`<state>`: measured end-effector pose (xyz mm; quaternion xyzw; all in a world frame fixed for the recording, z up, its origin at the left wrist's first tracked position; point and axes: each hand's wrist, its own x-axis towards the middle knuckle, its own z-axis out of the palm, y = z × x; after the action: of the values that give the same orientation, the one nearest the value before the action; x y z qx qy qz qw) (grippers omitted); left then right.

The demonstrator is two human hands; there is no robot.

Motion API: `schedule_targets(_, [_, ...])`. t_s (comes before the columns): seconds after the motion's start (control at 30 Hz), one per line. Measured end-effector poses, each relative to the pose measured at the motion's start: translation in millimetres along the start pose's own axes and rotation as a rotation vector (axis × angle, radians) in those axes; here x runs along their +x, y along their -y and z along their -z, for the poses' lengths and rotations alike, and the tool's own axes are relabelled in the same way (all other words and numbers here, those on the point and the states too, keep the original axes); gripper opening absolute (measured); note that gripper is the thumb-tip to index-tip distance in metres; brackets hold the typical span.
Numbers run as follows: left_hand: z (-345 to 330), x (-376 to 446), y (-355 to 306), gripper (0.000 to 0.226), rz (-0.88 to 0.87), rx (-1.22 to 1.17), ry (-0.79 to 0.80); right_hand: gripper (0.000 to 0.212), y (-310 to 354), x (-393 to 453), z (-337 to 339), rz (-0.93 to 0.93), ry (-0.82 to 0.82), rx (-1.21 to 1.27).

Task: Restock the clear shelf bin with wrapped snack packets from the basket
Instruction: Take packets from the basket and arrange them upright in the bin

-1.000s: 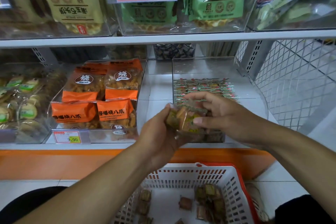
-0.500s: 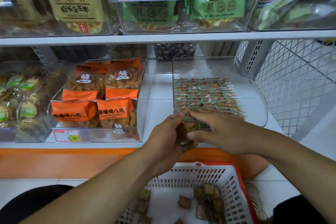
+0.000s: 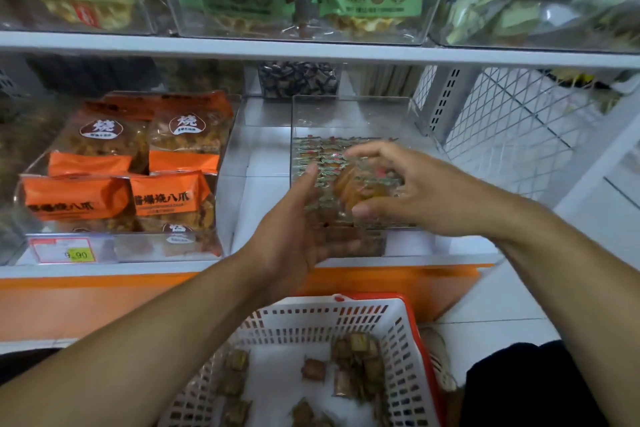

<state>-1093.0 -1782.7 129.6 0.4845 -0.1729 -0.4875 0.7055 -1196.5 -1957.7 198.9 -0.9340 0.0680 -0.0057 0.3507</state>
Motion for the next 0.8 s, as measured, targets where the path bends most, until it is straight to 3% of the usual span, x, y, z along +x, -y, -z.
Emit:
schedule_targets(0.07, [0,3,5,0.047,-0.179,0.39,-0.136,0.071,-11,3,28,-0.023,-0.138,-0.337])
schedule_targets(0.13, [4,6,13,0.048,-0.387,0.913,-0.201,0.062,-27,11,47,-0.113,-0.138,-0.66])
schedule_targets(0.23, [10,15,26,0.069,-0.418,1.527,-0.054,0.064,-45,29,46,-0.378,0.147,-0.976])
schedule_targets(0.3, [15,22,33,0.082,-0.334,1.763,0.026,0.064,-54,39,34,-0.452,0.347,-1.074])
schedule_targets(0.47, [17,25,41,0.092,-0.306,1.881,0.058,0.068,-76,46,10,-0.354,0.57,-1.215])
schedule_targets(0.57, [19,28,42,0.093,-0.321,1.91,0.074,0.065,-87,43,4,-0.31,0.614,-1.296])
schedule_targets(0.8, [25,25,43,0.092,-0.367,1.887,0.057,0.054,-62,59,6,-0.408,0.796,-1.313])
